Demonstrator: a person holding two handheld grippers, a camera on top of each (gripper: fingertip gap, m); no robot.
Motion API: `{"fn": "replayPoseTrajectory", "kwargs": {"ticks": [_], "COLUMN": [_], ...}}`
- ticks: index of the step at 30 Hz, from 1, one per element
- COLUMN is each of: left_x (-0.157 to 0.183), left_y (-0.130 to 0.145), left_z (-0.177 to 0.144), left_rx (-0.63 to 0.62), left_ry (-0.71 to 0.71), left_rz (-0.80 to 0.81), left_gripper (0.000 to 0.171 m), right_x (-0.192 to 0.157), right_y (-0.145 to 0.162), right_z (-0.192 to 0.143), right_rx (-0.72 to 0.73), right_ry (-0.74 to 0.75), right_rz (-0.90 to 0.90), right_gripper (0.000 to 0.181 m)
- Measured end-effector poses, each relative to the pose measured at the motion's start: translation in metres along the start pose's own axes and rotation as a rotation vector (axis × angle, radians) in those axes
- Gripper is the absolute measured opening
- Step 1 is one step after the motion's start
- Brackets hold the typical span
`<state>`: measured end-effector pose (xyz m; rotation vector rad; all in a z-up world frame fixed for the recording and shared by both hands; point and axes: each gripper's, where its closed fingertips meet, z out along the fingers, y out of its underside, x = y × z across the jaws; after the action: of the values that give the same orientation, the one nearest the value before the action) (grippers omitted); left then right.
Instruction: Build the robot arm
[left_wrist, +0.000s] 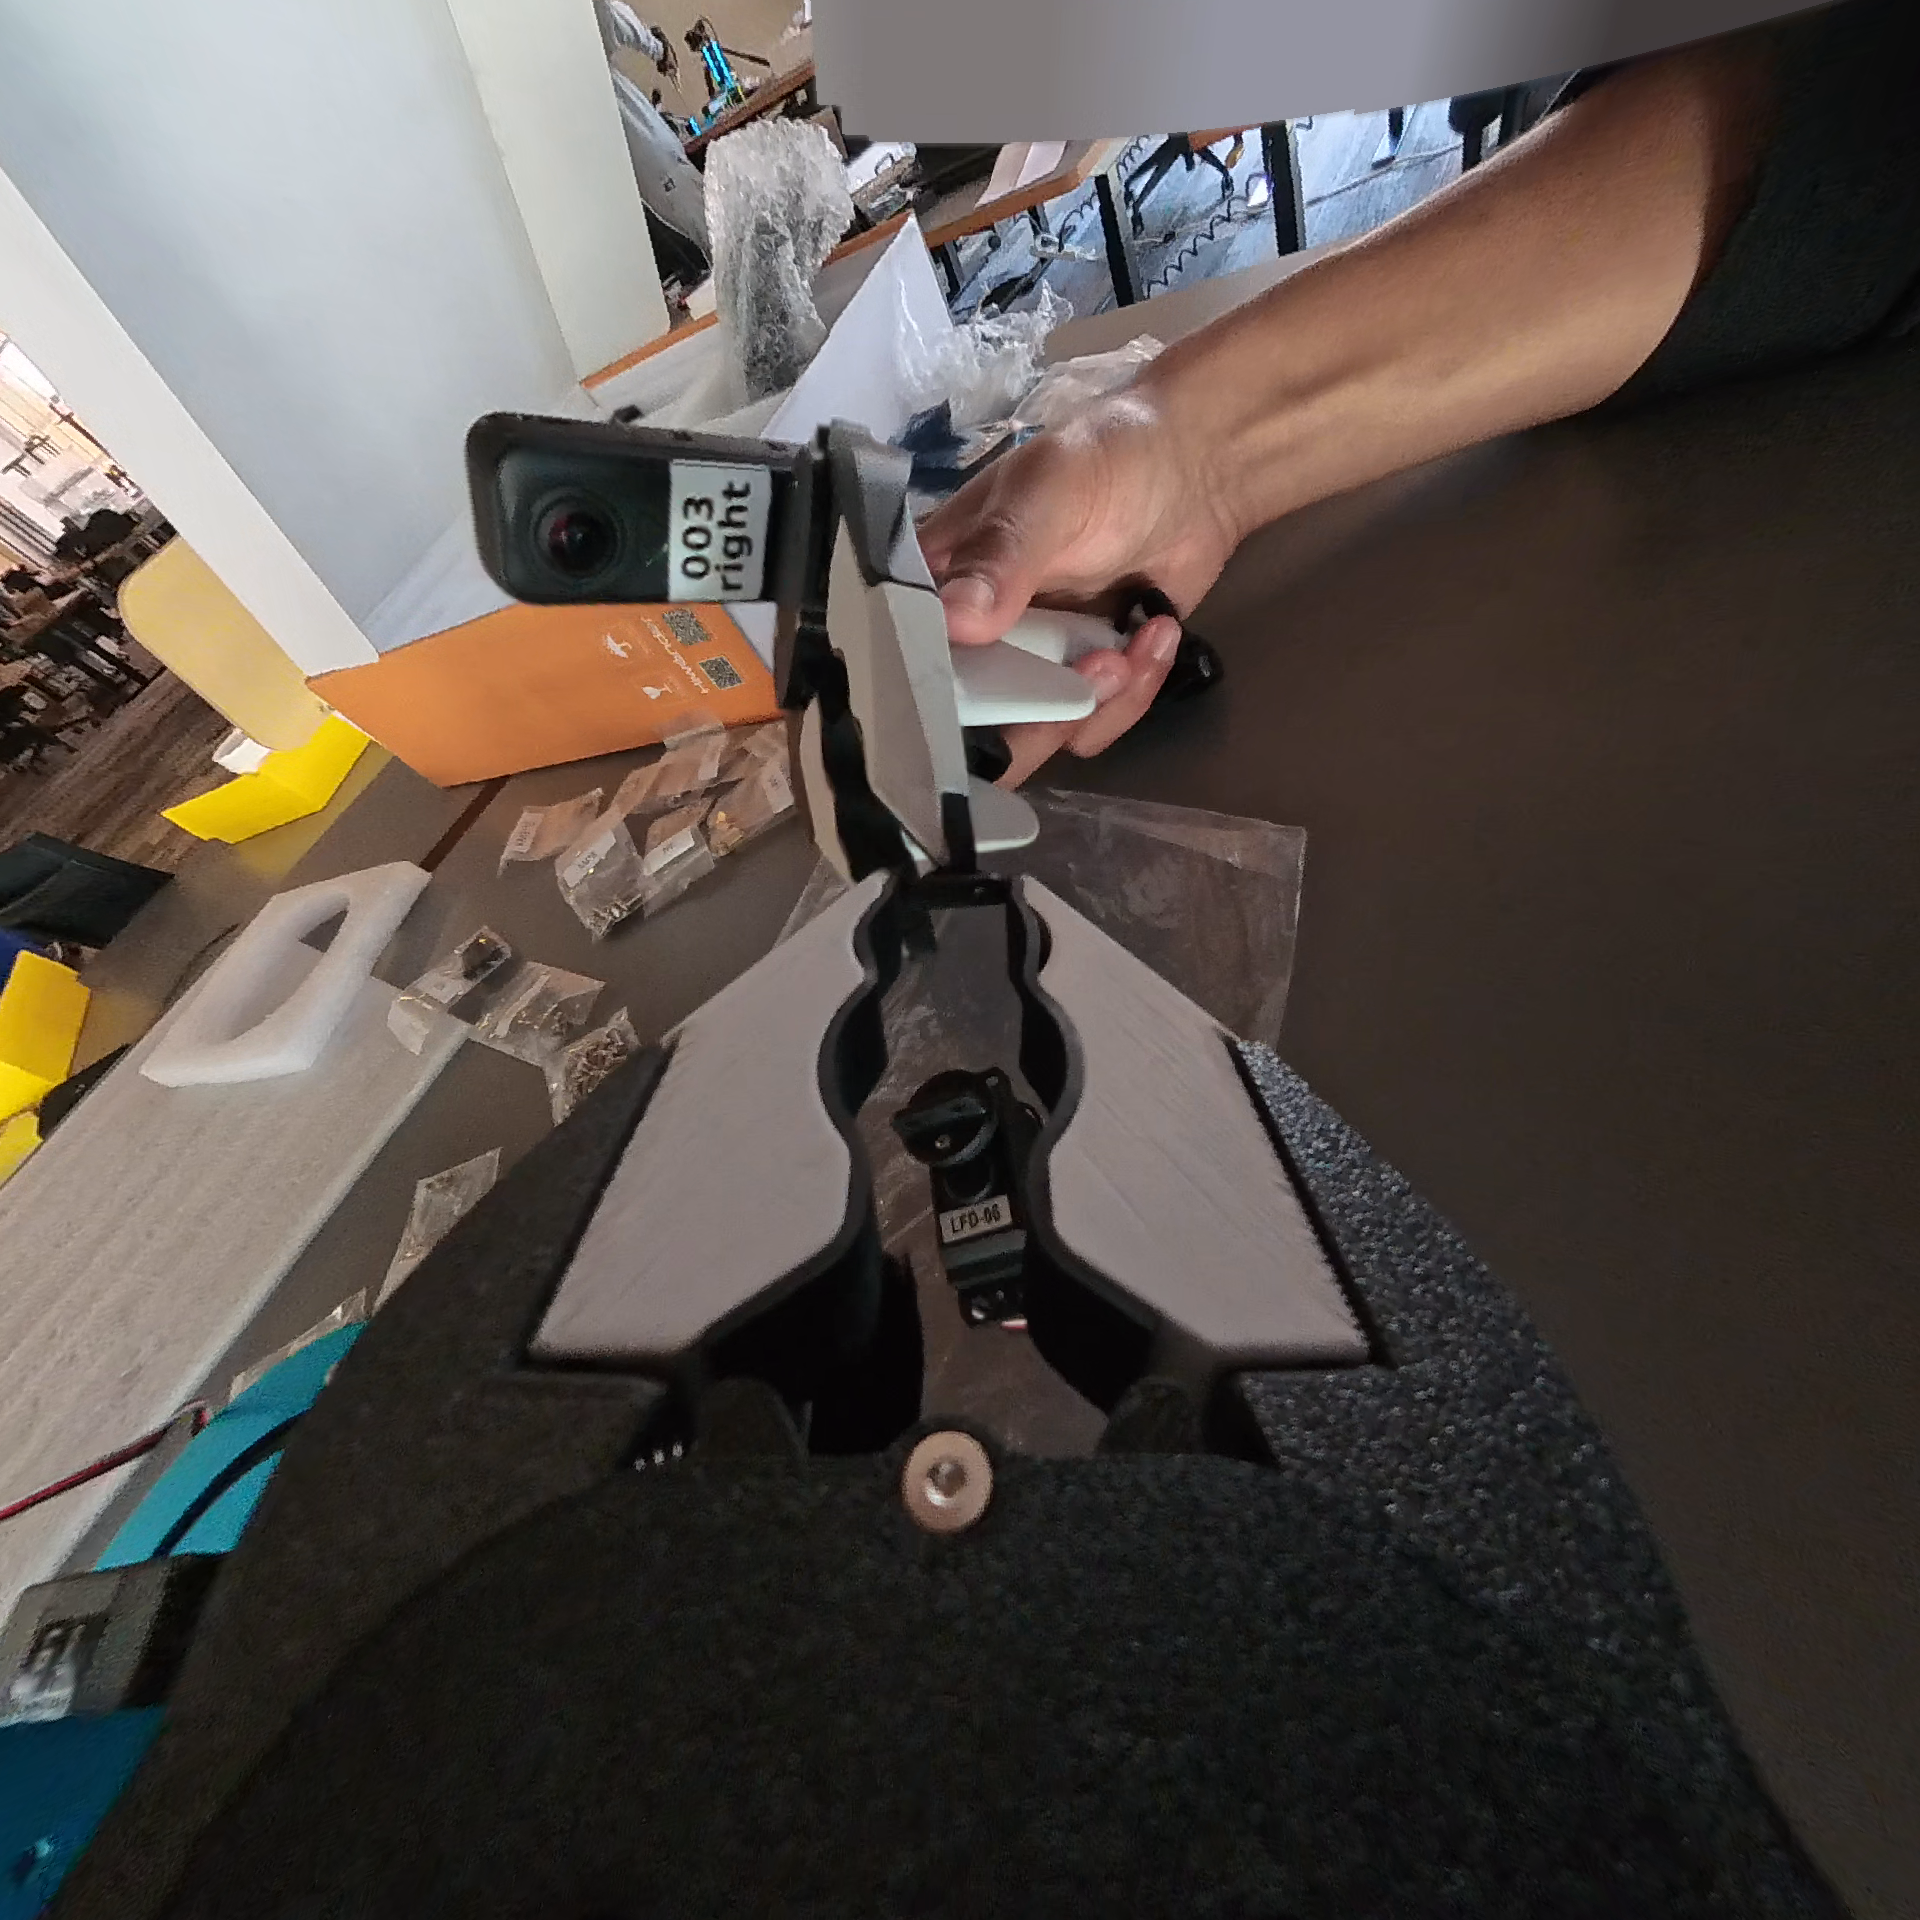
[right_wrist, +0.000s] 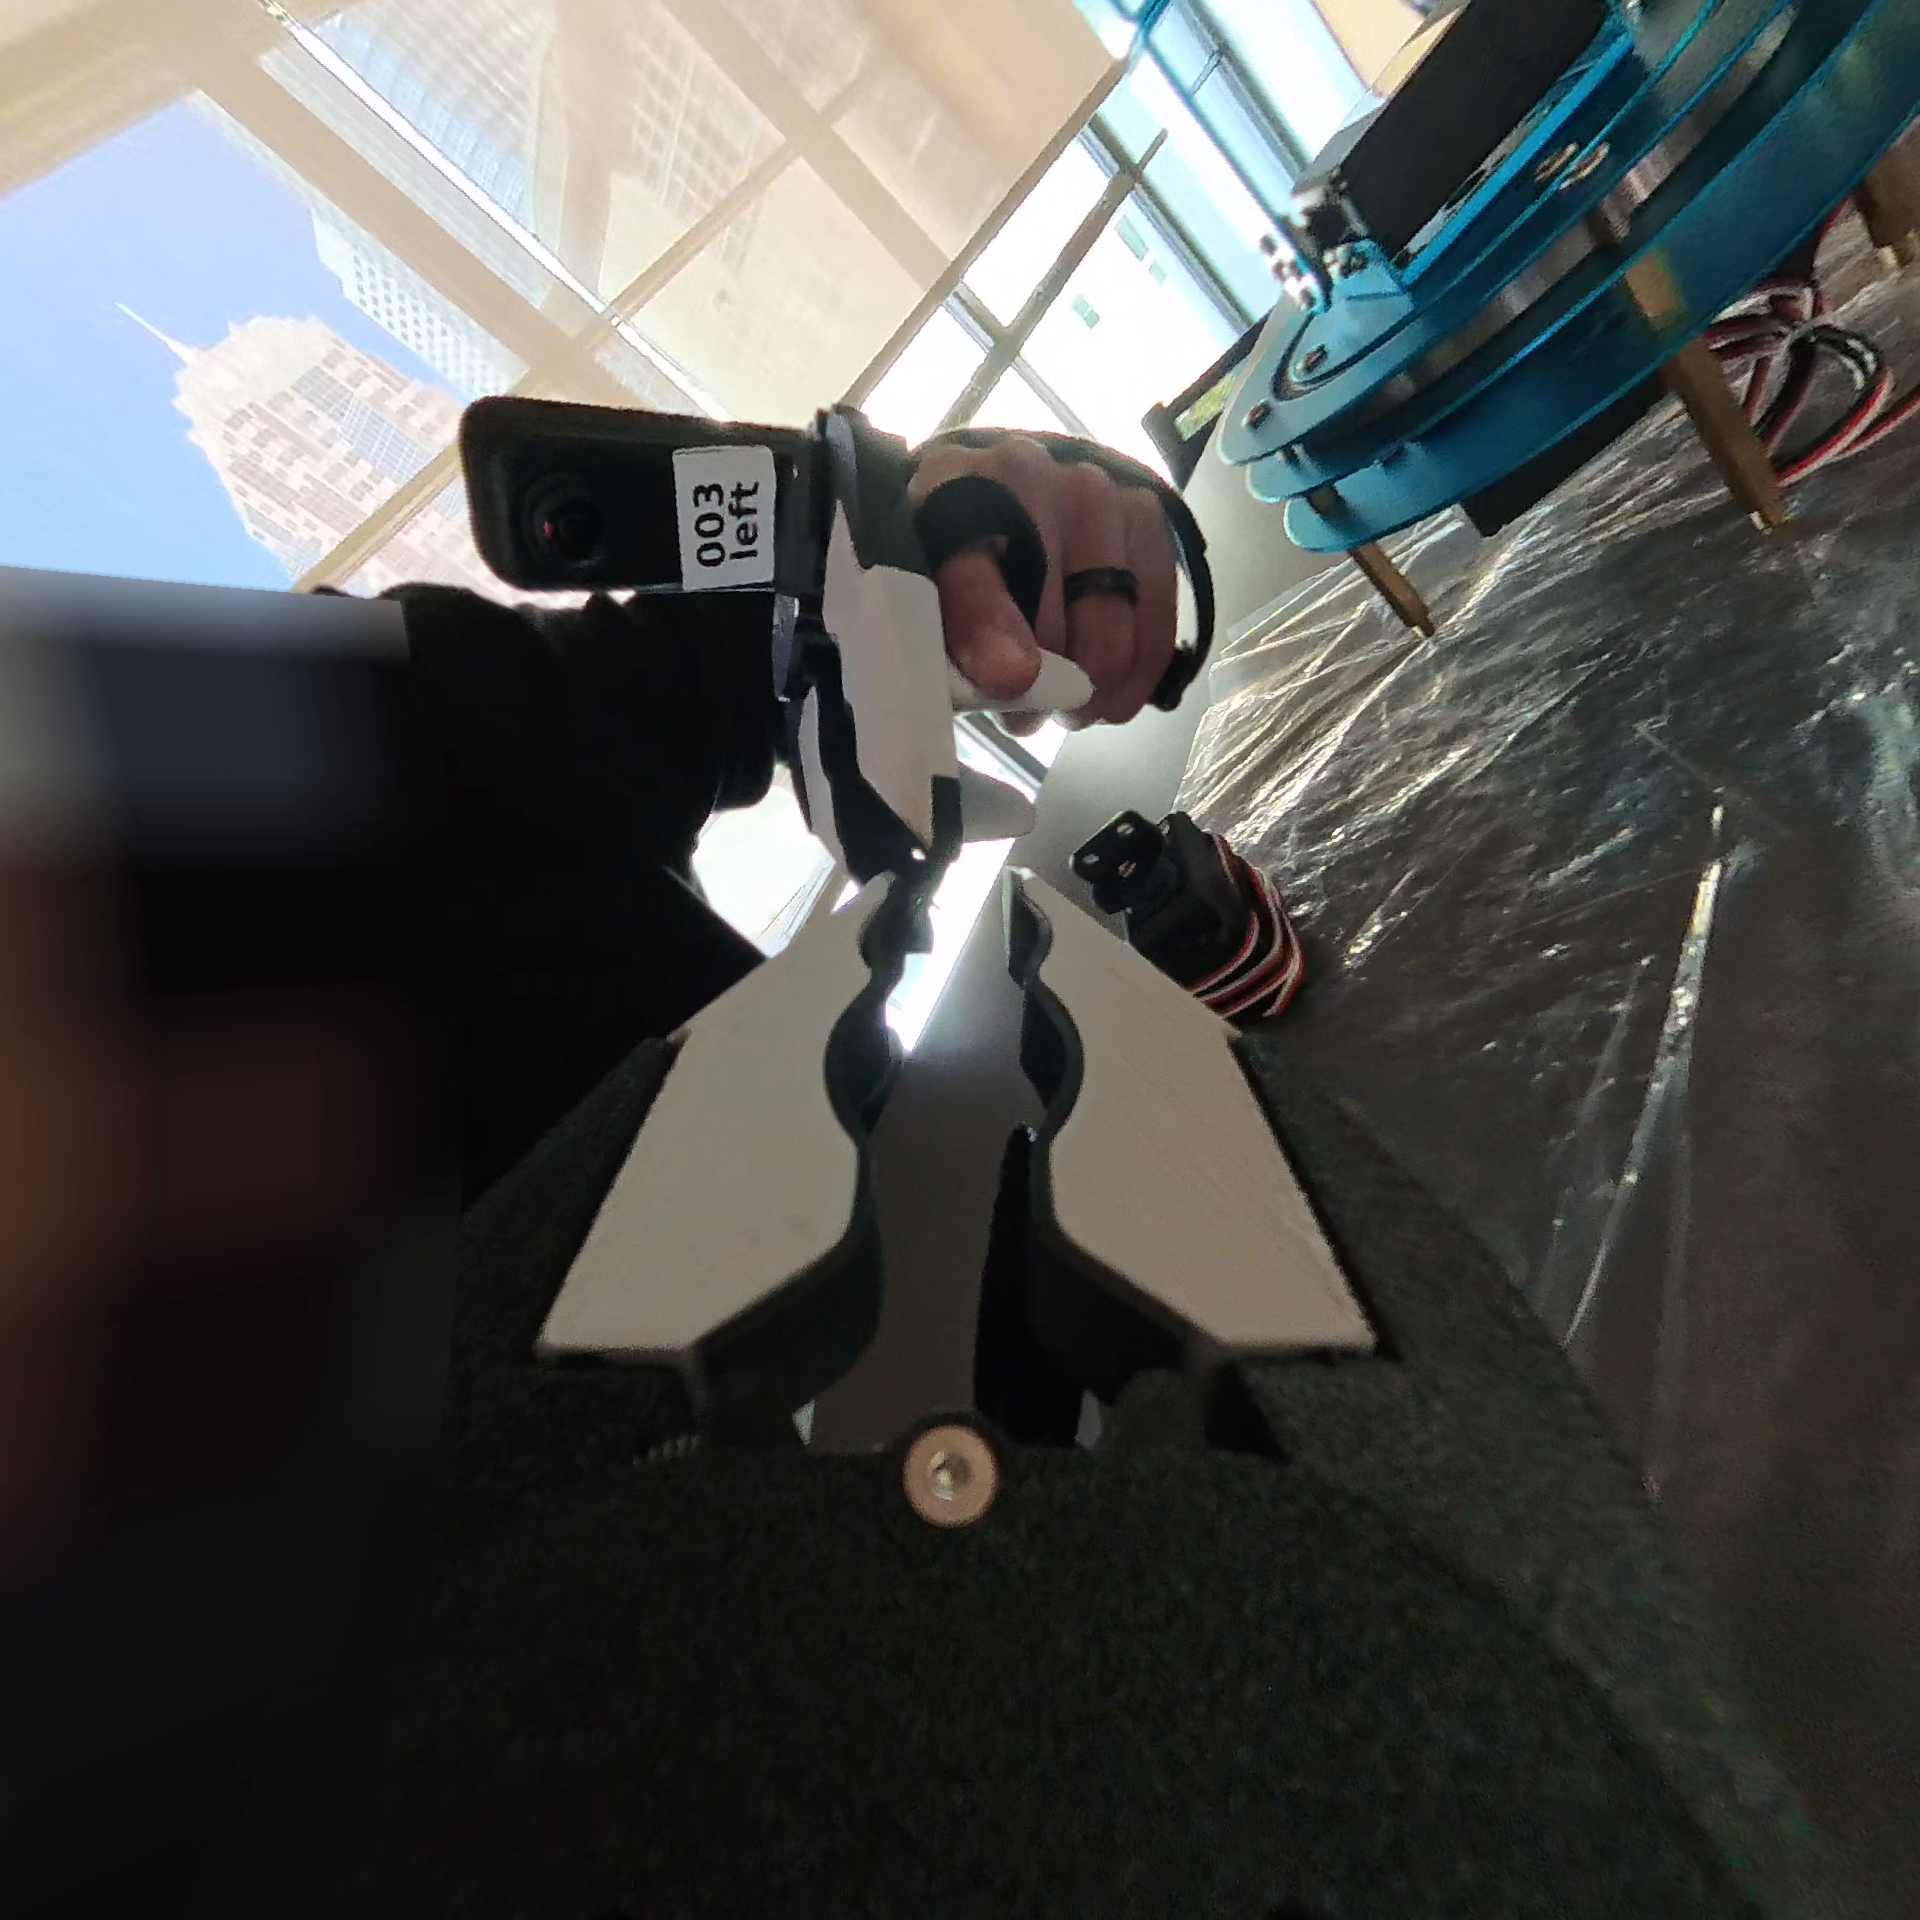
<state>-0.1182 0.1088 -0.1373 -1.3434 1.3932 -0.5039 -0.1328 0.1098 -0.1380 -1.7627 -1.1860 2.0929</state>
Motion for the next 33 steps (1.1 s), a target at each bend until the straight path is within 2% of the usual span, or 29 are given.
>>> {"fn": "replayPoseTrajectory", "kwargs": {"ticks": [3, 9, 13, 15, 19, 22, 26, 33], "left_x": [-0.003, -0.009, -0.015, -0.011, -0.012, -0.012, -0.020, -0.018], "left_y": [0.005, 0.013, 0.015, 0.019, 0.024, 0.019, 0.024, 0.018], "left_z": [-0.003, -0.008, -0.009, -0.007, -0.005, -0.008, -0.012, -0.010], "left_rx": [-0.015, -0.010, -0.013, -0.054, -0.196, -0.216, -0.258, -0.203], "left_ry": [-0.015, 0.041, 0.059, 0.090, 0.132, 0.178, 0.108, 0.097], "left_rz": [0.038, -0.067, -0.127, -0.123, -0.188, -0.290, -0.174, -0.168], "left_gripper": [0.019, 0.019, 0.019, 0.019, 0.019, 0.019, 0.019, 0.018], "right_x": [0.000, 0.010, 0.021, 0.026, 0.025, 0.022, 0.018, 0.018], "right_y": [0.001, -0.007, -0.012, -0.015, -0.018, -0.018, -0.012, -0.007], "right_z": [-0.001, -0.002, -0.005, -0.006, -0.008, -0.008, -0.004, 0.002], "right_rx": [0.011, 0.058, 0.089, 0.106, 0.128, 0.121, 0.083, 0.059], "right_ry": [0.007, 0.065, 0.161, 0.209, 0.207, 0.198, 0.183, 0.160], "right_rz": [0.013, 0.017, -0.045, -0.070, -0.076, -0.099, -0.113, -0.056], "right_gripper": [0.017, 0.020, 0.020, 0.022, 0.024, 0.024, 0.018, 0.017]}}
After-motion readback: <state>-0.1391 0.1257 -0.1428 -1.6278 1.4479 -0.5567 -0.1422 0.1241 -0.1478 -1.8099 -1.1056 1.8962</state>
